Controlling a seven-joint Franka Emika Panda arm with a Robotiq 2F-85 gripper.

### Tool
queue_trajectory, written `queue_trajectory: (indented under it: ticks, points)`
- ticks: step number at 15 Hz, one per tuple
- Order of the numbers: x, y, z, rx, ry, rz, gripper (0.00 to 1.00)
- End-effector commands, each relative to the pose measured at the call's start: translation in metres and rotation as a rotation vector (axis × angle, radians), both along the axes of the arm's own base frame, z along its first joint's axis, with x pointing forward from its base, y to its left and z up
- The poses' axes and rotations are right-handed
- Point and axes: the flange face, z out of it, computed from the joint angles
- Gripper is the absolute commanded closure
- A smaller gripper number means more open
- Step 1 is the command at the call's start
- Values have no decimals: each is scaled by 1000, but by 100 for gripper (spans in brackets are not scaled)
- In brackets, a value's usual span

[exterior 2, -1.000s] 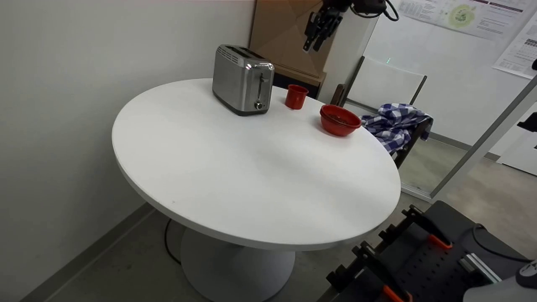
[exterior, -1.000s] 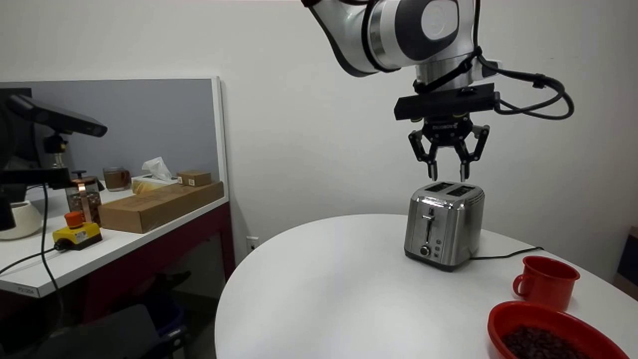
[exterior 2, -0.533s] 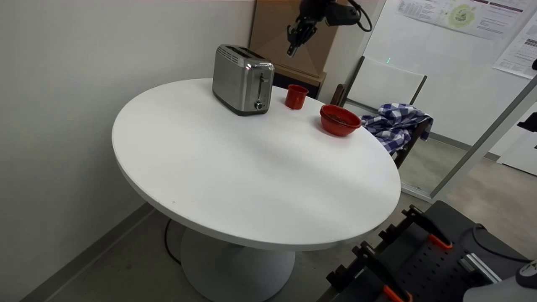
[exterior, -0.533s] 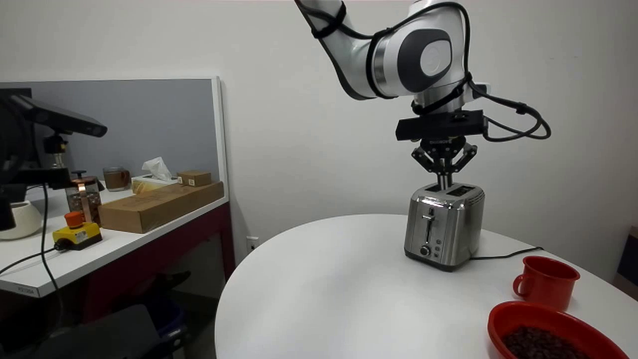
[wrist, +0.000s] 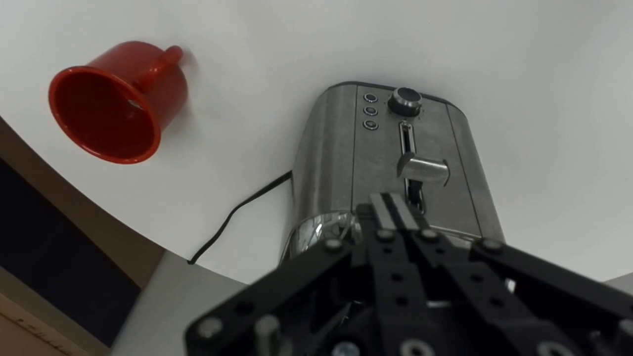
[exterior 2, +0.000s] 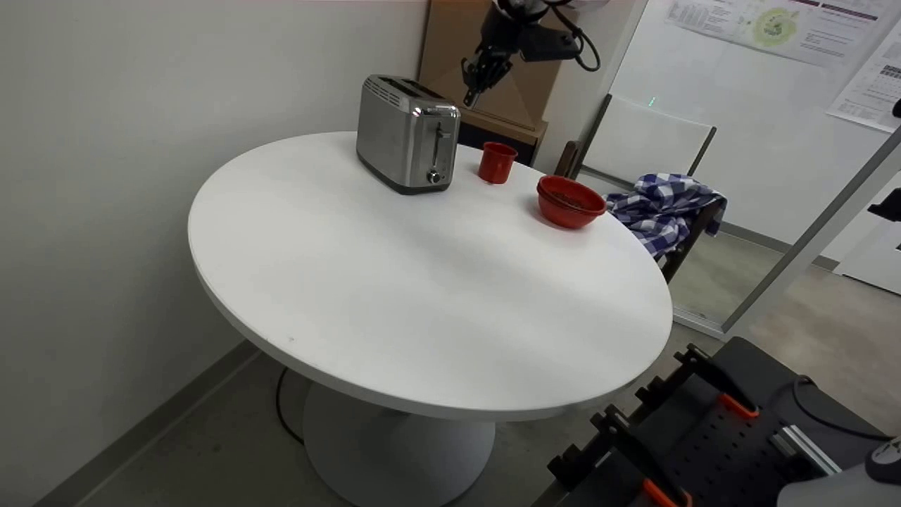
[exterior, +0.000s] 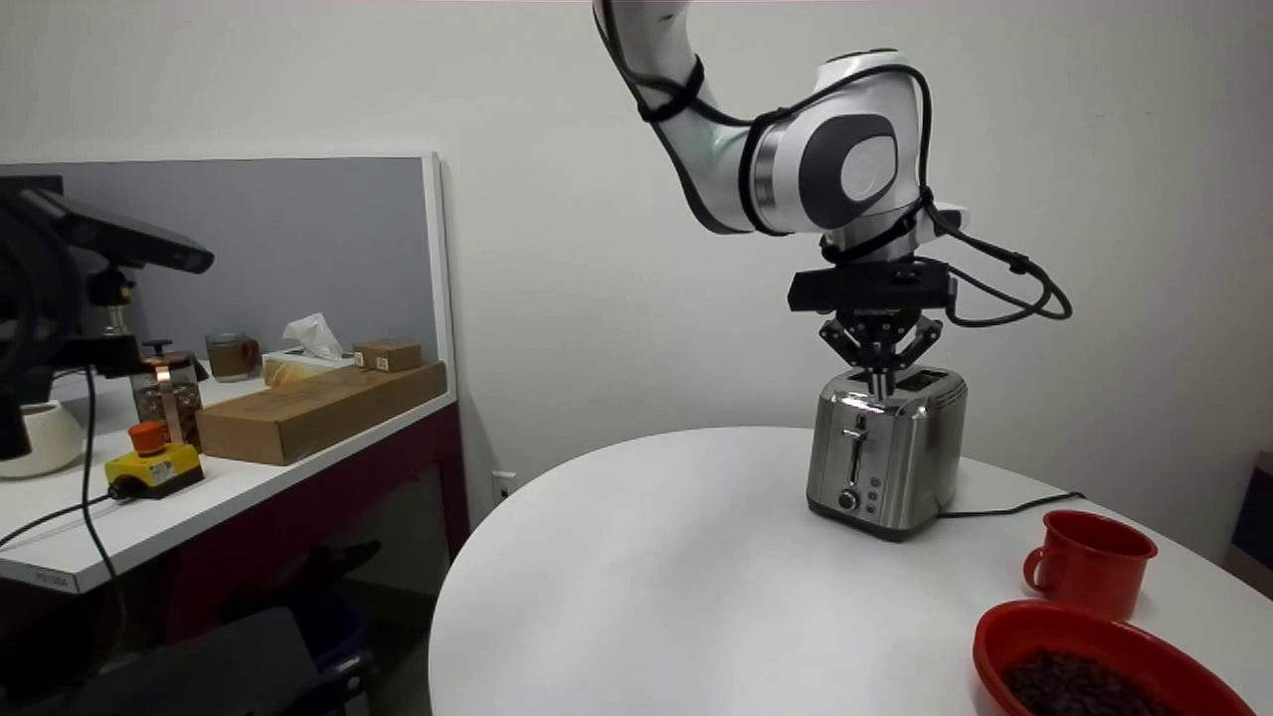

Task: Push down the lever of the toaster down

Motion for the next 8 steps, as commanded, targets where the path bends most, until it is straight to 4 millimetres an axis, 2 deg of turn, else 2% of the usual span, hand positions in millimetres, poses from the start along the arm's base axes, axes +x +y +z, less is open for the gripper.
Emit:
queue_trajectory:
  ticks: [1, 8]
  points:
    - [15, 2, -15, 3, -28, -30, 99]
    - [31, 12, -44, 83, 4, -132, 100]
